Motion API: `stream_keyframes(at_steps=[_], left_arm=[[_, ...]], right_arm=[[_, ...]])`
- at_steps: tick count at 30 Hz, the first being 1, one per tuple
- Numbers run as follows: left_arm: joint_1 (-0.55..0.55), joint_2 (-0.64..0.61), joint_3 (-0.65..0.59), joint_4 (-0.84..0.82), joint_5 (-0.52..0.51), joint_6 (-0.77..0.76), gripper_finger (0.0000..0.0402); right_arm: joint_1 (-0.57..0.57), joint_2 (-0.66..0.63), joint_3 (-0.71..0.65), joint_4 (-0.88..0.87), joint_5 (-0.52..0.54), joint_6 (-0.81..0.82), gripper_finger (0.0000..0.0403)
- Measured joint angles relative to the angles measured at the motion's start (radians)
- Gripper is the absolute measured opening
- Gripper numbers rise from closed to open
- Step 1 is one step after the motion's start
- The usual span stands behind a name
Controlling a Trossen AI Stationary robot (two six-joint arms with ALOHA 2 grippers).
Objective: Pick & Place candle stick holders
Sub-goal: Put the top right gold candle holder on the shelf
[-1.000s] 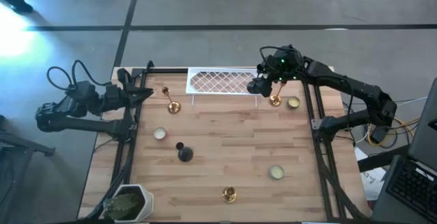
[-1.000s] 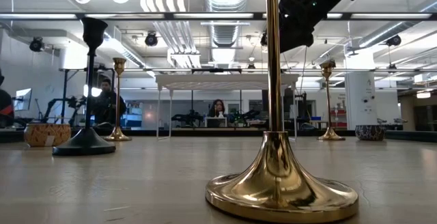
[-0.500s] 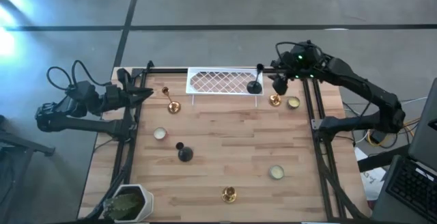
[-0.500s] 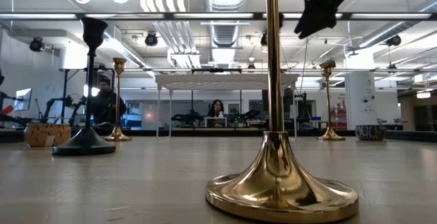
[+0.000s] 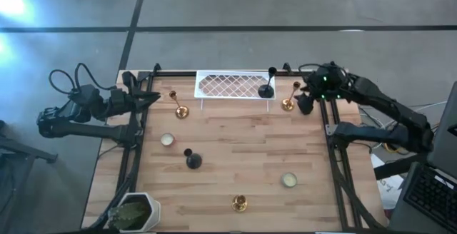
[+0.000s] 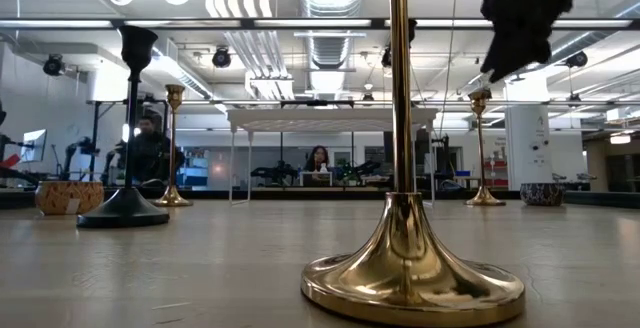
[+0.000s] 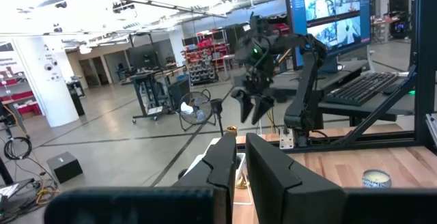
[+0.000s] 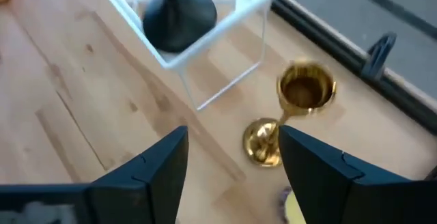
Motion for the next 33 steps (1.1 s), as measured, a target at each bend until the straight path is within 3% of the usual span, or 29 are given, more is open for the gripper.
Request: stream_keyframes(at_steps=[7, 11, 26, 33], left_arm=[[0.000, 0.000, 0.000, 0.000, 0.000, 0.011, 0.0039], [0.000, 0.000, 0.000, 0.000, 0.000, 0.011, 0.0039], [0.000, 0.000, 0.000, 0.000, 0.000, 0.021, 0.0039], [0.000, 0.000, 0.000, 0.000, 0.000, 0.021, 0.0039]], right_arm=[[0.002, -0.171, -0.272, 0.320, 0.000, 0.123, 0.0205], [0.002, -0.200, -0.358, 0.378, 0.001, 0.155, 0.0199], [0.002, -0.192, -0.474, 0.542, 0.205, 0.138, 0.0174], [0.002, -0.166, -0.509, 0.555, 0.220, 0.168, 0.0171]])
